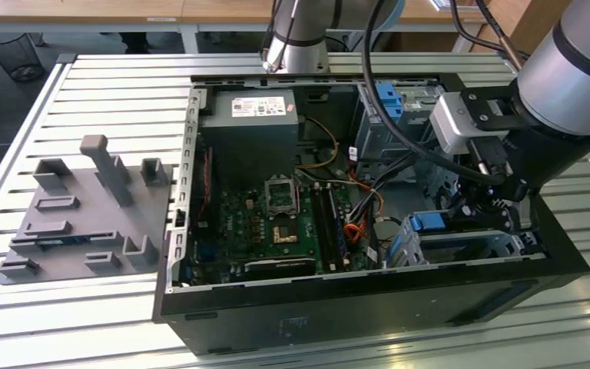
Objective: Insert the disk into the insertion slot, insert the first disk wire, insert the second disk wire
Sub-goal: 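Insert the second disk wire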
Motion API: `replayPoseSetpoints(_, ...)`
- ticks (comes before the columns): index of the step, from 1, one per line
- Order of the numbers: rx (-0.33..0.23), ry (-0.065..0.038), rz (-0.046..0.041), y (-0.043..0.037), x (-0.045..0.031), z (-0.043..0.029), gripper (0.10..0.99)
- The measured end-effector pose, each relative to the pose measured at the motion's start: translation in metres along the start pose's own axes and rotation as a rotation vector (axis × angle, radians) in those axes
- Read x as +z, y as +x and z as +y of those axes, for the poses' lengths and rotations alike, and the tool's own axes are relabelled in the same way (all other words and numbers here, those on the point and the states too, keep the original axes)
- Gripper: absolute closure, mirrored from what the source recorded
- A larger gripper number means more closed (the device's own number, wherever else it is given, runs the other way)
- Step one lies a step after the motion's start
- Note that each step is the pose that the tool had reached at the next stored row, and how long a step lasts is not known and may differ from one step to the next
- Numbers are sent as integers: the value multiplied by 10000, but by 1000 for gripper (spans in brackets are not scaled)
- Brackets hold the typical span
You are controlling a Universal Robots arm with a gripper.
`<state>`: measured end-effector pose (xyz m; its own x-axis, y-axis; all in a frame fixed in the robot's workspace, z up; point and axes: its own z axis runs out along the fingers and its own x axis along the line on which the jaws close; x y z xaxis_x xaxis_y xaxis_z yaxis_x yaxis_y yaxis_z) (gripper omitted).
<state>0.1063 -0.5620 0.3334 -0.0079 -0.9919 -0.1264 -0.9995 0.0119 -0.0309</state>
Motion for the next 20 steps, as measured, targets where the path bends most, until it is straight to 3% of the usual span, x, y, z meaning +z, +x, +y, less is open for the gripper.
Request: replayPoseSetpoints(20, 81, 9, 3, 16, 18, -6, 937)
